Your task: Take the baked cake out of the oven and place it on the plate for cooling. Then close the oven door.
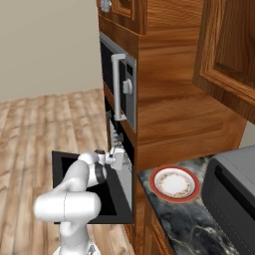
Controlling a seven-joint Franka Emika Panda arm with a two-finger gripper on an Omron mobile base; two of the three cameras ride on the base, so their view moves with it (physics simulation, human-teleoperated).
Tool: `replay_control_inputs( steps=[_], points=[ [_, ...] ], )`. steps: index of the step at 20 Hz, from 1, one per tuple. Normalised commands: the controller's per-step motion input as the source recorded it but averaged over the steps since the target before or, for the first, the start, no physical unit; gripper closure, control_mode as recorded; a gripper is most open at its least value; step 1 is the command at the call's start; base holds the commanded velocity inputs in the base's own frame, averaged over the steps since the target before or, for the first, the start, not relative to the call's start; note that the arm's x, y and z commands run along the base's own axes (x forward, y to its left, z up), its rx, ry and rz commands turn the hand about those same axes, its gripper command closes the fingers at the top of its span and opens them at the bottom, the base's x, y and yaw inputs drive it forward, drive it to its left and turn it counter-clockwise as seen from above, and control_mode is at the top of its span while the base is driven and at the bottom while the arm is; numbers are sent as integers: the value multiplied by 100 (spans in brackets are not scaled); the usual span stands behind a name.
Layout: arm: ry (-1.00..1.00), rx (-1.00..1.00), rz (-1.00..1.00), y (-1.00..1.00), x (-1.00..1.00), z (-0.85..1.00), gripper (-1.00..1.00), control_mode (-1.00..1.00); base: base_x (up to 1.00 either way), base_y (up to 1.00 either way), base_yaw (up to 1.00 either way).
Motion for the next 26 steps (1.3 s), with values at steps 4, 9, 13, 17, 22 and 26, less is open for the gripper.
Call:
replay_control_inputs(
  steps=[4,9,13,17,22,26],
  points=[
    [12,10,3,1,-2,-33,100,-100,0,0,0],
    [16,15,8,23,-16,-35,100,-100,0,0,0],
    [14,15,12,40,-34,-36,100,-100,0,0,0],
    [12,16,14,53,-50,-37,100,-100,0,0,0],
    [12,18,15,67,-62,-36,100,-100,0,0,0],
    [14,21,16,71,-68,-31,100,-100,0,0,0]
  ],
)
